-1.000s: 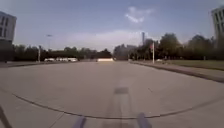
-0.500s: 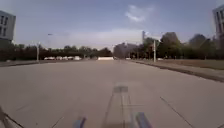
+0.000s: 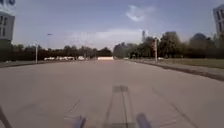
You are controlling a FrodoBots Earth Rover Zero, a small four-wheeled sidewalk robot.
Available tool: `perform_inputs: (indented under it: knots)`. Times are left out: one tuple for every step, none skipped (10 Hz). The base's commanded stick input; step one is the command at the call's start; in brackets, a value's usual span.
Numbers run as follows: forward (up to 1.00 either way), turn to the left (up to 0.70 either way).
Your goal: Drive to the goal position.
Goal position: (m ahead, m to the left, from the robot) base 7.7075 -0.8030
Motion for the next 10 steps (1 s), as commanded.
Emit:
perform_inputs:
  knots:
    - [1.00, 0.00]
    - [1.00, 0.00]
    - [1.00, 0.00]
    - [1.00, 0.00]
    - [1.00, 0.00]
    - [1.00, 0.00]
    - [1.00, 0.00]
    - [1.00, 0.00]
    - [1.00, 0.00]
    - [1.00, 0.00]
